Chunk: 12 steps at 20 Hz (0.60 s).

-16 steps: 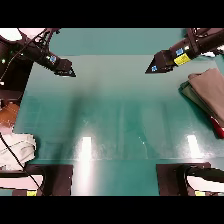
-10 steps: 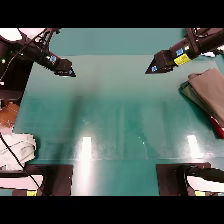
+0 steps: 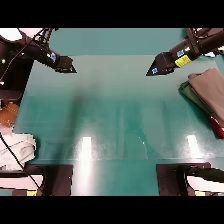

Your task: Fold the shirts.

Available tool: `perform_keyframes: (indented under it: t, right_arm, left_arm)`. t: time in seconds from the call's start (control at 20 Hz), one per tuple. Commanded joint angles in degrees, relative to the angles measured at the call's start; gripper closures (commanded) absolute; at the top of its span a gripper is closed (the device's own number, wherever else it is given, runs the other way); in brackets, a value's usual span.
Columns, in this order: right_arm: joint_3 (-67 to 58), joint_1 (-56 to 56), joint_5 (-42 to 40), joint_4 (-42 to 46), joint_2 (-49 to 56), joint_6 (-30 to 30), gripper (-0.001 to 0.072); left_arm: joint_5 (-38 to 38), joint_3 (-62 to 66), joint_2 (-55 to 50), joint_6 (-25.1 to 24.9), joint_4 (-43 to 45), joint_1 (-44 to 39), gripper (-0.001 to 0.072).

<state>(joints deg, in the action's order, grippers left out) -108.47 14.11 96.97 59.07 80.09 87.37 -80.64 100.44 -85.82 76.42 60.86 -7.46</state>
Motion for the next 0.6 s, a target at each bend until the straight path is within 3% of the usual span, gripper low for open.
perform_keyframes:
  t: [0.0, 0.3, 0.55]
  right_arm:
    - [0.02, 0.07, 1.01, 0.00, 0.00, 0.02, 0.0695]
    - [0.02, 0.07, 1.18, 0.00, 0.00, -0.02, 0.0696]
    - [0.02, 0.07, 1.01, 0.00, 0.00, -1.57, 0.0695]
  left_arm:
    - [-2.99, 0.02, 2.05, 1.60, 0.98, 0.00, 0.0684]
    - [-14.08, -1.70, 18.29, 4.72, 25.57, 0.00, 0.0682]
    - [-18.60, -21.05, 32.24, 9.60, 38.18, 0.00, 0.0666]
